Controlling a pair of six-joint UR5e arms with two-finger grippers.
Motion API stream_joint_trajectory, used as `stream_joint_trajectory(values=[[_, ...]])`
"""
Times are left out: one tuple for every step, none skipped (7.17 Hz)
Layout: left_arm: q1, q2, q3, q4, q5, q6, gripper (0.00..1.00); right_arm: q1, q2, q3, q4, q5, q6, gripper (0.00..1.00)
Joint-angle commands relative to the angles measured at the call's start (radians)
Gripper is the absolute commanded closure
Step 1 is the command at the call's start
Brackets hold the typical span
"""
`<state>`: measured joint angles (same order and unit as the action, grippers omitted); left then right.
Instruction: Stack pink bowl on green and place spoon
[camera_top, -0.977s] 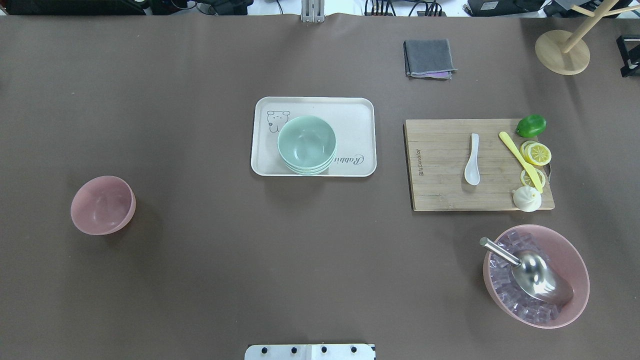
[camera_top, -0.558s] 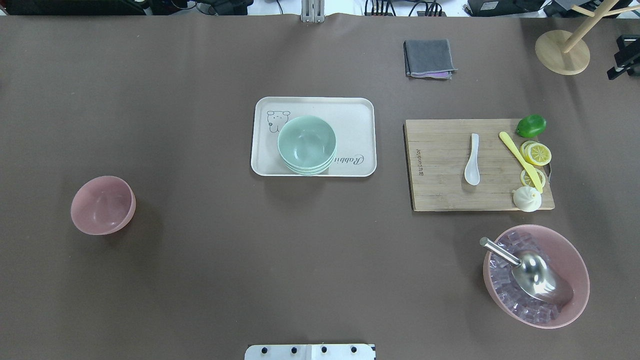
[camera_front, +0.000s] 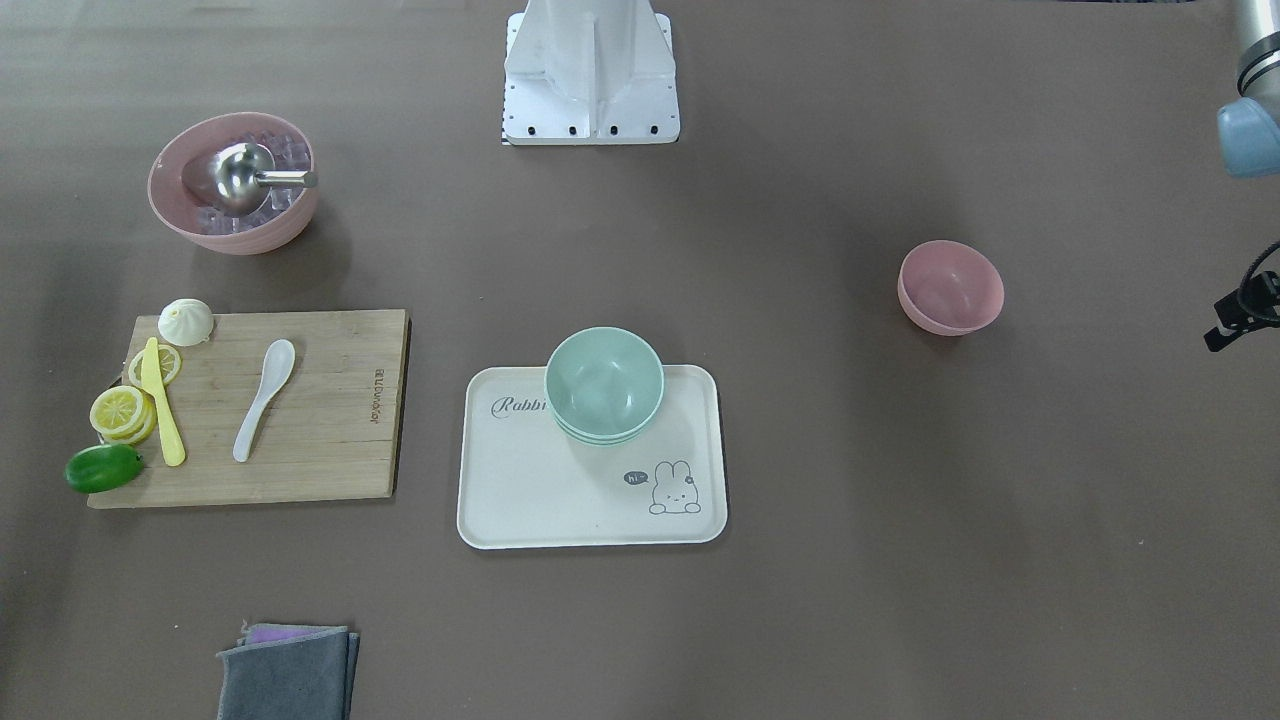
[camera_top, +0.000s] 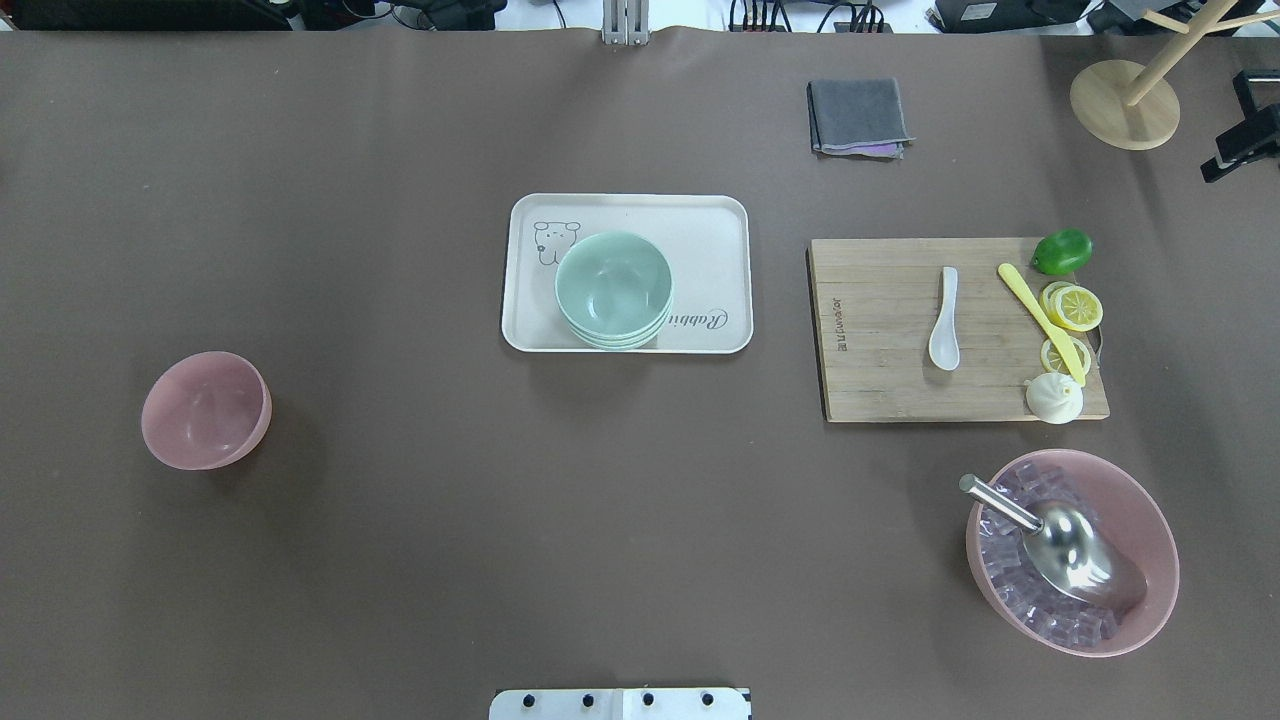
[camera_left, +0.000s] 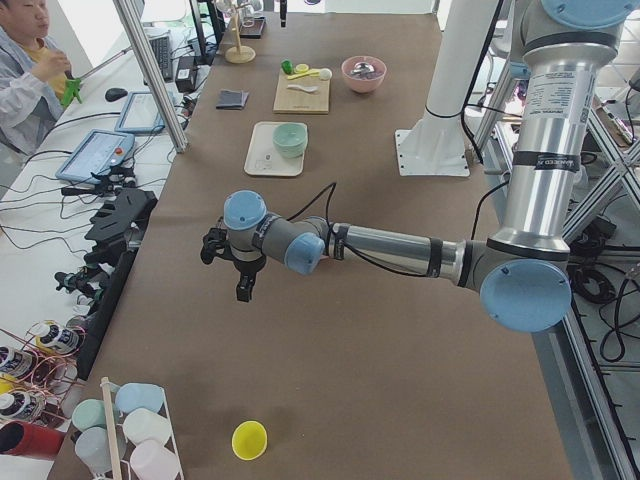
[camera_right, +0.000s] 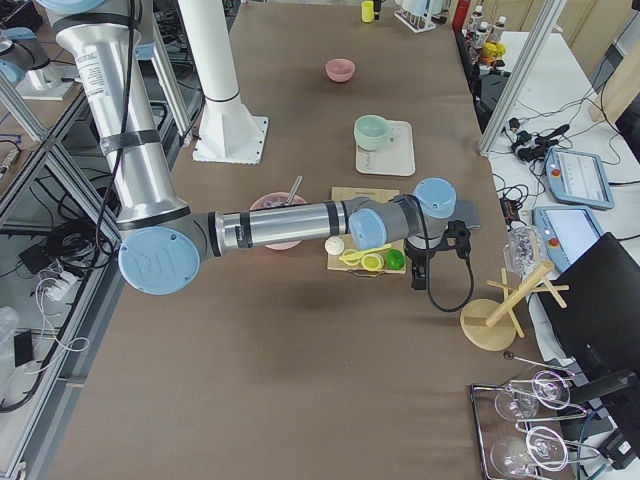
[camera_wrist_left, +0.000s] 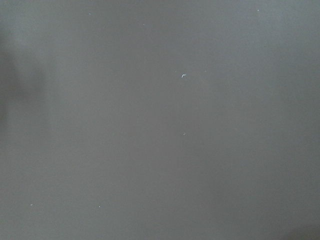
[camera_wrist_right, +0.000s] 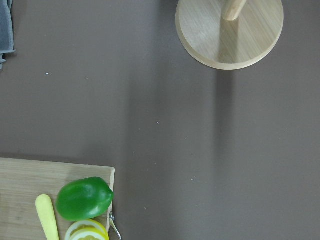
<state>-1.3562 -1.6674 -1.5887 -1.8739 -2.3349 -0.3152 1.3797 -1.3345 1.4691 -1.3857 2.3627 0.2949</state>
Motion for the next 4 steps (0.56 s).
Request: stream_joint_trajectory(values=[[0.0,0.0,-0.004,0.004,0.002,0.004,0.02,-0.008,-0.023,-0.012,0.01,-0.006,0.009,0.0],[0.0,0.0,-0.01,0.002,-0.007,0.002,0.02,-0.01,-0.017,-0.016,0.01,-0.008,0.01,0.0],[-0.003,0.015,-0.043,0.005,-0.007,0.001,0.02,-0.016,-0.005,-0.045,0.01,-0.008,0.01,0.0],[0.0,0.05,-0.051,0.001,-0.004,-0.002,0.02,-0.024,-0.006,-0.033,0.013,-0.007,0.01,0.0]])
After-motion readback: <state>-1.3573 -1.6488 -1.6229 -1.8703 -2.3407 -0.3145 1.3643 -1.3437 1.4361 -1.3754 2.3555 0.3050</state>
